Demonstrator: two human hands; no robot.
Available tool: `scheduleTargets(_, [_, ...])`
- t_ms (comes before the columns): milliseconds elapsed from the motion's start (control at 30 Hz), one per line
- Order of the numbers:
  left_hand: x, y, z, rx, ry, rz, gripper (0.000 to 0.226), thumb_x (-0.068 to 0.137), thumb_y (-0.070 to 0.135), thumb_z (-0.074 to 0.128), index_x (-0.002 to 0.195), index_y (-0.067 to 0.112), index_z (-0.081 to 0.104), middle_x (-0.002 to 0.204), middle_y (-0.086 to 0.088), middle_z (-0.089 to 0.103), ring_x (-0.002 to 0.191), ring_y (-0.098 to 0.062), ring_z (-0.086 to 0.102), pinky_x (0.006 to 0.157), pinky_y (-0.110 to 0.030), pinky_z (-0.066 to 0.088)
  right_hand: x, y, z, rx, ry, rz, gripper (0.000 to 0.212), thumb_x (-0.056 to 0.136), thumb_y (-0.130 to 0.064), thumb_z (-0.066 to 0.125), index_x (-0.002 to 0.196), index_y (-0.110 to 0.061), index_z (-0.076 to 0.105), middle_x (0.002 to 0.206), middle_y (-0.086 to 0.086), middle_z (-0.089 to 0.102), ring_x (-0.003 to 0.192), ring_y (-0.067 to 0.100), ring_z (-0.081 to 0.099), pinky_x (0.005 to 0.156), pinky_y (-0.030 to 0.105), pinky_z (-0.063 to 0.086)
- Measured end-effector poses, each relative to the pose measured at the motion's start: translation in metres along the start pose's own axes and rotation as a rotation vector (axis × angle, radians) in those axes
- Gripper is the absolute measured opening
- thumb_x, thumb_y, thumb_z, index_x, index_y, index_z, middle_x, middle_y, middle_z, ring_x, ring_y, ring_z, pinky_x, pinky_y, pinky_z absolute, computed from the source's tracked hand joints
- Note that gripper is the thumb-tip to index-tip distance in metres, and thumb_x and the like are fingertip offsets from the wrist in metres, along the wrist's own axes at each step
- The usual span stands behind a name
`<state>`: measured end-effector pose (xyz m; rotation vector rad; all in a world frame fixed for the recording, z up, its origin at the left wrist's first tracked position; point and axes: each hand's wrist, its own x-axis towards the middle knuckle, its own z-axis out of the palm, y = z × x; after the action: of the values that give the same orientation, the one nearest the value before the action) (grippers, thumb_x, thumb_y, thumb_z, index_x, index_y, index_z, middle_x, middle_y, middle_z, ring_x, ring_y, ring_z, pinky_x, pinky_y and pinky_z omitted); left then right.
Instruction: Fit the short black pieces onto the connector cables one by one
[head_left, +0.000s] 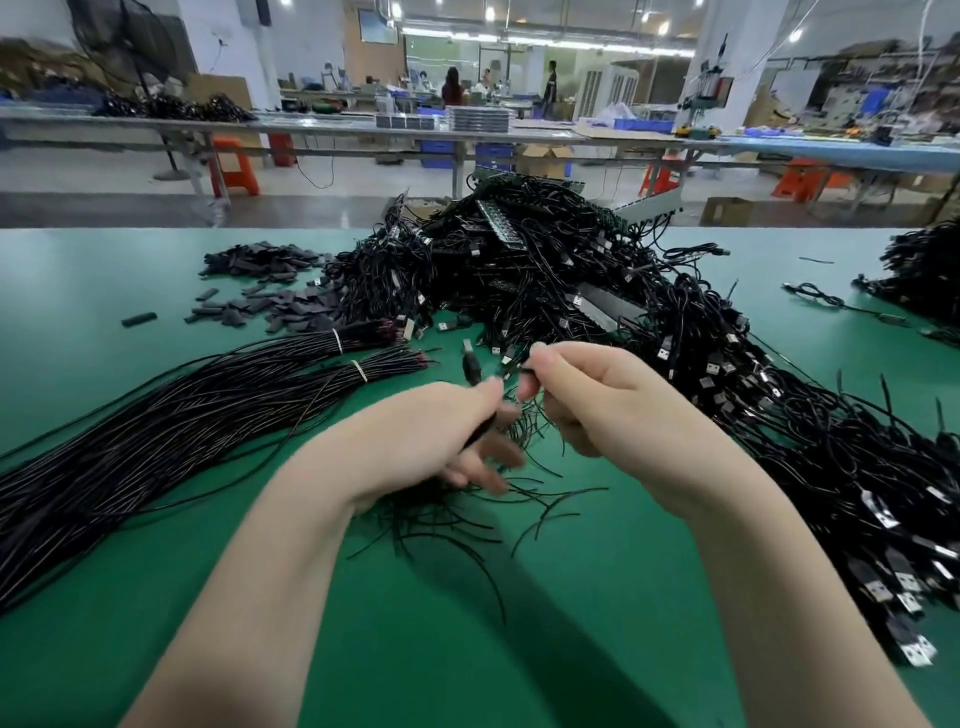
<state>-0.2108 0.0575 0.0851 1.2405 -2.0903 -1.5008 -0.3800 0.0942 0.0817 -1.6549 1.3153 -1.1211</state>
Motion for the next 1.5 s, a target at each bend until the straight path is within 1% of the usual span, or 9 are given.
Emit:
scheduleTargets(133, [-0.004, 0.009, -0.006, -0.697, 0.127, 0.284, 0.049, 0.105, 0.041, 0.023, 0.116, 0.014, 0.063, 0.123, 0.001, 0.069, 0.111, -0.009, 0.065, 0.1, -0.031, 0.048, -0.009, -0.012, 0.009, 0.33, -0.276, -0.036, 0.029, 0.103, -0.03, 0.041, 0.091, -0.019, 0.065, 0.06, -0.008, 0.037, 0.05, 0.009, 0.03, 0.049, 0.019, 0.029])
scheduleTargets(233, [-0.011, 0.018, -0.006, -0.99, 0.082, 0.446, 0.052, 0.104, 0.039, 0.024, 0.111, 0.013, 0.069, 0.103, -0.003, 0.075, 0.095, -0.013, 0.072, 0.085, -0.027, 0.057, -0.007, -0.007, 0.016, 0.27, -0.375, 0.046, 0.033, 0.097, -0.037, 0.043, 0.081, -0.019, 0.065, 0.06, -0.001, 0.026, 0.053, 0.013, 0.019, 0.05, 0.024, 0.017])
scheduleTargets(433, [-0.012, 0.021, 0.002, -1.037, 0.096, 0.426, 0.043, 0.104, 0.038, 0.033, 0.07, 0.023, 0.054, 0.047, 0.012, 0.033, 0.039, -0.004, 0.032, 0.051, -0.02, 0.042, -0.005, -0.002, 0.01, 0.092, -0.345, 0.075, 0.021, 0.084, -0.047, 0.059, 0.091, -0.03, 0.069, 0.081, 0.01, 0.066, 0.073, 0.018, 0.053, 0.07, 0.036, 0.043])
scheduleTargets(500, [-0.009, 0.02, 0.006, -1.02, 0.083, 0.409, 0.043, 0.104, 0.038, 0.034, 0.068, 0.023, 0.052, 0.047, 0.012, 0.033, 0.039, -0.003, 0.031, 0.048, -0.018, 0.039, -0.006, -0.002, 0.008, 0.169, -0.325, 0.02, 0.025, 0.086, -0.038, 0.066, 0.111, -0.032, 0.063, 0.105, 0.016, 0.068, 0.089, 0.018, 0.056, 0.078, 0.039, 0.047])
scheduleTargets(900, [-0.002, 0.013, 0.012, -0.893, 0.004, 0.369, 0.029, 0.091, 0.042, 0.042, 0.078, 0.017, 0.049, 0.09, -0.007, 0.075, 0.079, -0.013, 0.072, 0.064, -0.024, 0.057, -0.002, -0.007, 0.02, -0.038, -0.071, -0.071, 0.018, 0.088, -0.028, 0.069, 0.079, -0.013, 0.069, 0.07, 0.007, 0.069, 0.066, 0.021, 0.066, 0.071, 0.04, 0.058])
scheduleTargets(1200, [0.002, -0.002, 0.0, 0.217, 0.609, 0.09, 0.063, 0.095, 0.062, 0.034, 0.078, 0.018, 0.075, 0.078, -0.008, 0.072, 0.078, -0.027, 0.068, 0.078, -0.041, 0.055, 0.011, 0.013, 0.034, -0.658, 0.022, 0.008, 0.027, 0.101, -0.037, 0.039, 0.087, -0.016, 0.048, 0.072, 0.0, 0.054, 0.057, 0.017, 0.048, 0.05, 0.032, 0.033])
scheduleTargets(1333, [0.006, -0.015, -0.005, 0.622, 0.878, 0.077, 0.041, 0.1, 0.05, 0.037, 0.117, 0.027, 0.065, 0.095, 0.001, 0.067, 0.083, -0.019, 0.064, 0.067, -0.031, 0.048, 0.017, 0.039, 0.04, -0.263, -0.075, 0.21, 0.03, 0.103, -0.023, 0.029, 0.087, -0.009, 0.05, 0.062, -0.003, 0.041, 0.049, 0.014, 0.035, 0.047, 0.027, 0.029])
scheduleTargets(1433, [0.011, -0.025, -0.004, 1.014, 0.589, 0.269, 0.07, 0.095, 0.023, 0.058, 0.153, 0.03, 0.02, 0.156, -0.001, 0.028, 0.139, -0.027, 0.031, 0.109, -0.043, 0.036, 0.012, 0.048, 0.03, 0.081, -0.205, 0.364, 0.028, 0.102, -0.02, 0.028, 0.08, -0.017, 0.046, 0.051, -0.01, 0.031, 0.042, 0.011, 0.025, 0.044, 0.022, 0.022])
scheduleTargets(1500, [0.017, -0.024, 0.003, 1.126, 0.3, 0.319, 0.071, 0.094, 0.032, 0.06, 0.153, 0.039, 0.02, 0.16, 0.009, 0.021, 0.145, -0.02, 0.02, 0.12, -0.045, 0.017, 0.007, 0.051, 0.023, 0.123, -0.311, 0.409, 0.03, 0.104, -0.022, 0.028, 0.078, -0.018, 0.043, 0.05, -0.011, 0.027, 0.042, 0.01, 0.021, 0.044, 0.02, 0.019])
